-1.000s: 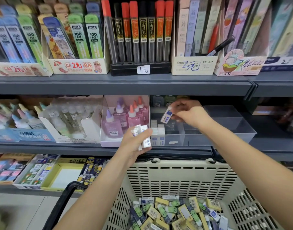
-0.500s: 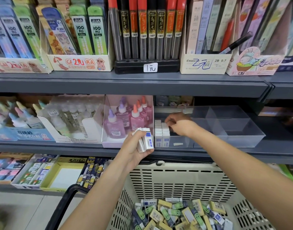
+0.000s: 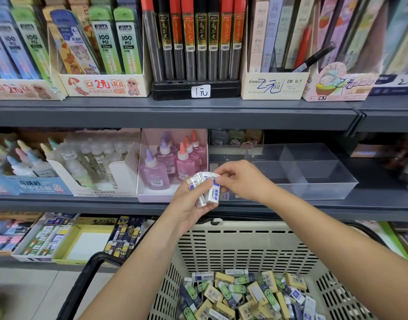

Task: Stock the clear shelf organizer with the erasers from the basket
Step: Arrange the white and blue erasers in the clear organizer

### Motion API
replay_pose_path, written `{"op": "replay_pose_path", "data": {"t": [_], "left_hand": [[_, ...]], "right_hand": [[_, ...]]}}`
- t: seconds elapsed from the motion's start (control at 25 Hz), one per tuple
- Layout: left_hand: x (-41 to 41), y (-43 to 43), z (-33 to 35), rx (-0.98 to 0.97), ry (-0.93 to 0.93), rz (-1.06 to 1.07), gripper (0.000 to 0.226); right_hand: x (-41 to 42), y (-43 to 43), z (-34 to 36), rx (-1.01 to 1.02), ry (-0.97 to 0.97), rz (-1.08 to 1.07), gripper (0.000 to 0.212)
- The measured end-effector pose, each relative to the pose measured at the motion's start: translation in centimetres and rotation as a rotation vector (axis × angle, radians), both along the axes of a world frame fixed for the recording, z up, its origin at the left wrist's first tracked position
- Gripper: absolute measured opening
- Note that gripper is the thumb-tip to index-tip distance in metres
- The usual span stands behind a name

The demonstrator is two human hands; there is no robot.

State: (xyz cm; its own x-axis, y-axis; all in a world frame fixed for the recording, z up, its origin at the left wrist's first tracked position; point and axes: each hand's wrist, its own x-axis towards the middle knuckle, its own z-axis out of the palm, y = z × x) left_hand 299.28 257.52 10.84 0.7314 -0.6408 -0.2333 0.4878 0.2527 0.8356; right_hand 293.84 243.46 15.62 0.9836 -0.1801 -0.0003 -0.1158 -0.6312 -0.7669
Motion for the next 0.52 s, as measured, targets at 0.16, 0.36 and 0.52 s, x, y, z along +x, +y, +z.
{"op": "replay_pose_path", "data": {"t": [0.16, 0.36, 0.52], "left_hand": [[0.1, -0.4, -0.3, 0.092, 0.010, 0.096, 0.014], [1.5, 0.1, -1.1, 0.137, 0.086, 0.241, 0.014], [1.7, 0.1, -1.6, 0.139, 0.098, 0.217, 0.014]], "right_hand": [[-0.8, -1.8, 0.2, 0.303, 0.110, -0.048, 0.006], [0.6, -5.3, 0.3, 0.259, -0.133, -0.407, 0.019], [2.5, -5.6, -0.7, -0.017, -0.151, -0.412, 0.015]]}}
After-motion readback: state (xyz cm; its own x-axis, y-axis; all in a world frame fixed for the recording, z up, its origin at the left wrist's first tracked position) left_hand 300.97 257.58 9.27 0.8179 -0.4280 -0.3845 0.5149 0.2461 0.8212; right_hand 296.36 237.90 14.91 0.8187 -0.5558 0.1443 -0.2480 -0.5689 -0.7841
